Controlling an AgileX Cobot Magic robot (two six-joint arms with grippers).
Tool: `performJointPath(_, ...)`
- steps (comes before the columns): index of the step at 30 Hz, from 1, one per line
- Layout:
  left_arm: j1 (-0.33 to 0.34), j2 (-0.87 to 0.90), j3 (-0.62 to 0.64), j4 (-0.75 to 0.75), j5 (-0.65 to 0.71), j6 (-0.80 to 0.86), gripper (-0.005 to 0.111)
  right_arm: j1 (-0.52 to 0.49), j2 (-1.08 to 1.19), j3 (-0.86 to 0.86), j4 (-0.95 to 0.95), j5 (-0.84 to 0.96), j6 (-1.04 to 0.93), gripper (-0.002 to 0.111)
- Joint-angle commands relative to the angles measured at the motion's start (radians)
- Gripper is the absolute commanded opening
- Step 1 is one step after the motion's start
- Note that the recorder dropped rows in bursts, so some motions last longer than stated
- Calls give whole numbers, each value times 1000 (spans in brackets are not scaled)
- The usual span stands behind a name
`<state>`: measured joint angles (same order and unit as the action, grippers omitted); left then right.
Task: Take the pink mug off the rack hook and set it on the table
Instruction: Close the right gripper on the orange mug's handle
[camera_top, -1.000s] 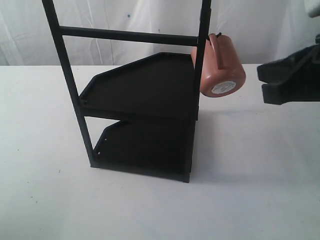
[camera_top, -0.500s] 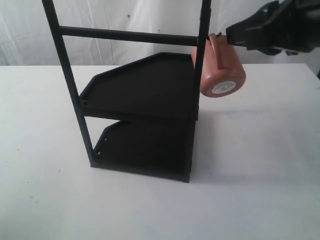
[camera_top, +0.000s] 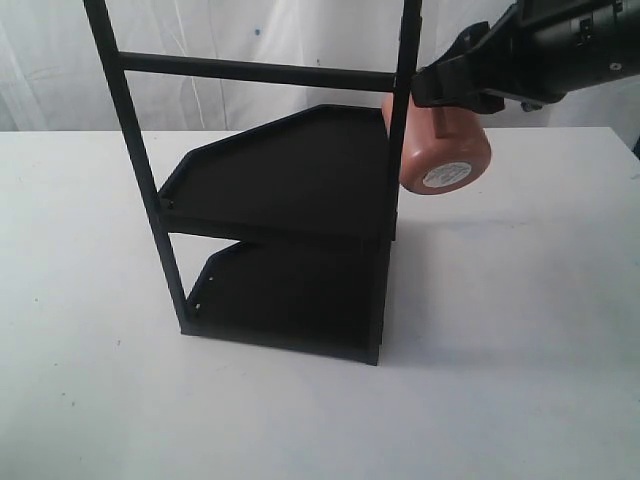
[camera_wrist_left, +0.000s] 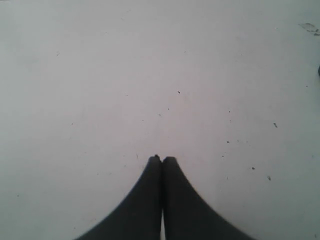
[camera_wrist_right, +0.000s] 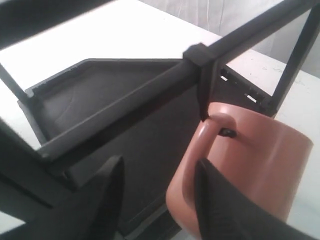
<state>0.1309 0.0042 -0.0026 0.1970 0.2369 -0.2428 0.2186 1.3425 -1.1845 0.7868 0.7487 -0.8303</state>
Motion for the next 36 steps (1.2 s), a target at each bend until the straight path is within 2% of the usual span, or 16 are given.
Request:
performJointPath(1,-3,-4,3,-3,-4,4,0,1,19,-7,-1,-10,1,42)
performJointPath(13,-3,-4,3,-3,-4,4,0,1,69,0,-15,-44,-2,41)
performJointPath(19,-3,-4,3,-3,-4,4,0,1,75,0,-15,-46,-2,28)
performJointPath(26,-3,-4,3,-3,-4,4,0,1,77,0,-15,-41,-2,1)
performJointPath(36,-3,-4,3,-3,-4,4,0,1,58,0,-15,-12,-2,0)
